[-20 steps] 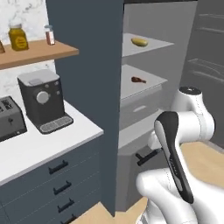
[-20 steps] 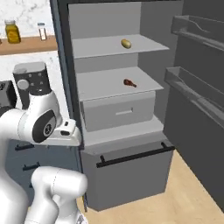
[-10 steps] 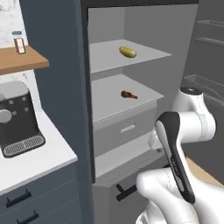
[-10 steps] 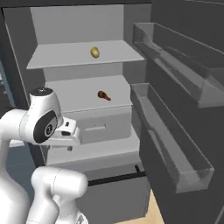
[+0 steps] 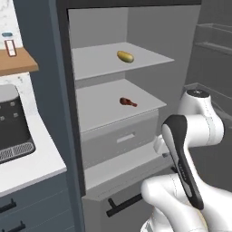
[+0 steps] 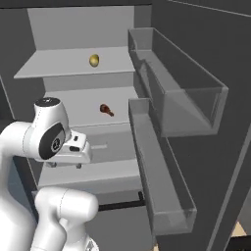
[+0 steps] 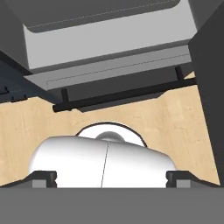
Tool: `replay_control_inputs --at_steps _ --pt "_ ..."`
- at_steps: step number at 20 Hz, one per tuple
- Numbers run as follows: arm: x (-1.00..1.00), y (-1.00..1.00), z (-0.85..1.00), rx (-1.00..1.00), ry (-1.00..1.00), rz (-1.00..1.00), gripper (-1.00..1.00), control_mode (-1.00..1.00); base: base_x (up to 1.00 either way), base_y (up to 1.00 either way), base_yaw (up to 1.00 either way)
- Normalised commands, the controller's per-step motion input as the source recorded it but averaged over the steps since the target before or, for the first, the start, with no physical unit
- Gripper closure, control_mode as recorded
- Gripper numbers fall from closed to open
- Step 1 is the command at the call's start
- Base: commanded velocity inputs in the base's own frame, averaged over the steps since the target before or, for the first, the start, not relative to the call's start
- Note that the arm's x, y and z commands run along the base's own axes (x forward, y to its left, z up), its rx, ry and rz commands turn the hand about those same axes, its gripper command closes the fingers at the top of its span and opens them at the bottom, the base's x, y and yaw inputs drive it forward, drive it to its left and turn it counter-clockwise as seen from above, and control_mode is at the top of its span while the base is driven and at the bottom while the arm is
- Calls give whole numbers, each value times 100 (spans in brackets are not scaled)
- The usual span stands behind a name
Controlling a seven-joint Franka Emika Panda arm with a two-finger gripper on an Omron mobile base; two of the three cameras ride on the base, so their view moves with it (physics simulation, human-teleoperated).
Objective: Place one cucumber and one chicken drumstick in each tupperware on the nearby counter, to pack two identical lunches.
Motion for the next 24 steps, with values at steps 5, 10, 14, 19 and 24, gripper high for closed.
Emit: replay_control_inputs --at_steps 5,10,14,19,24 --pt "0 0 0 0 0 0 -100 100 21 -1 24" --pt "0 0 0 0 0 0 -100 100 17 -37 19" --pt "0 0 0 0 0 0 -100 100 42 -8 16" --pt "0 0 0 0 0 0 -100 100 63 0 9" --pt "0 0 0 0 0 0 -100 100 18 0 3"
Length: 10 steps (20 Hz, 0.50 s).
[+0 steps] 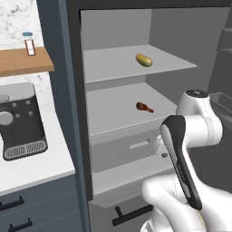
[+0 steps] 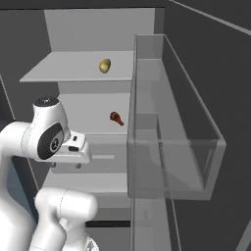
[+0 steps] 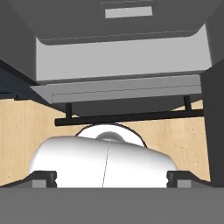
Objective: Place one cucumber and one chicken drumstick in each tupperware on the nearby counter, to pack two identical lunches.
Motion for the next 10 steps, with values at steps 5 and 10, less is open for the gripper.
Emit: replay_control_inputs --at_steps 5,10 --pt "0 0 0 0 0 0 -100 100 0 0 0" --pt "-1 0 10 0 -17 0 -100 -100 0 0 0"
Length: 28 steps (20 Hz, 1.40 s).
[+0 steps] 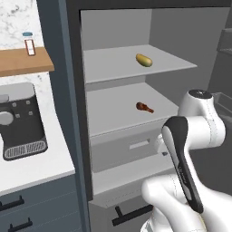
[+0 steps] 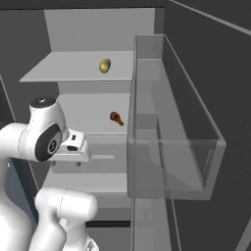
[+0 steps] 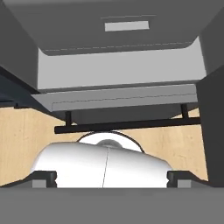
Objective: Place one cucumber and one chicken drumstick in each tupperware on the nearby counter, to pack two identical lunches.
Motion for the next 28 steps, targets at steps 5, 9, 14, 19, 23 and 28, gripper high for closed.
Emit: replay_control_inputs --at_steps 5,9,14,19,23,28 --pt "4 0 40 -1 -49 3 -100 -100 0 0 0" --pt "71 0 31 -3 -28 0 -100 -100 0 0 0" --pt "100 -1 3 -1 0 0 -100 -100 0 0 0" --pt "100 -30 -5 0 0 -6 -100 -100 0 0 0" --pt "100 -54 -19 0 2 -17 -100 -100 0 0 0" --pt "100 -36 -6 4 2 -6 -100 -100 0 0 0"
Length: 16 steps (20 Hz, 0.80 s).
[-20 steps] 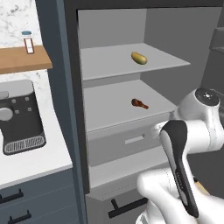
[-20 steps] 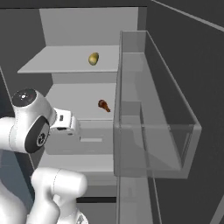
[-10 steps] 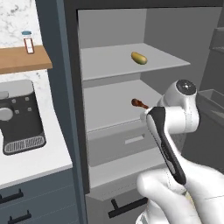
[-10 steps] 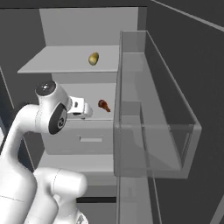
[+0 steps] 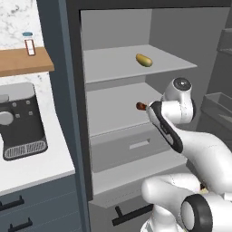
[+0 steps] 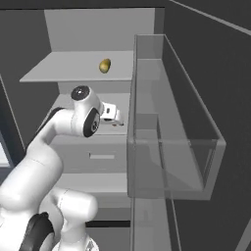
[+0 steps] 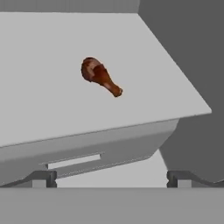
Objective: Place one cucumber and one chicken drumstick in each tupperware on the nearby counter, to pack two identical lunches.
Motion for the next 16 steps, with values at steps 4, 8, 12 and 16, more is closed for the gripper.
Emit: replay_control_inputs --at_steps 4,8,12,16 --pt "56 -28 0 15 0 6 -100 -100 0 0 0" --pt "5 -5 -6 3 0 13 -100 -100 0 0 0" --pt "0 2 0 -1 0 14 -100 -100 0 0 0" --pt "14 21 -7 -3 0 14 -100 -100 0 0 0"
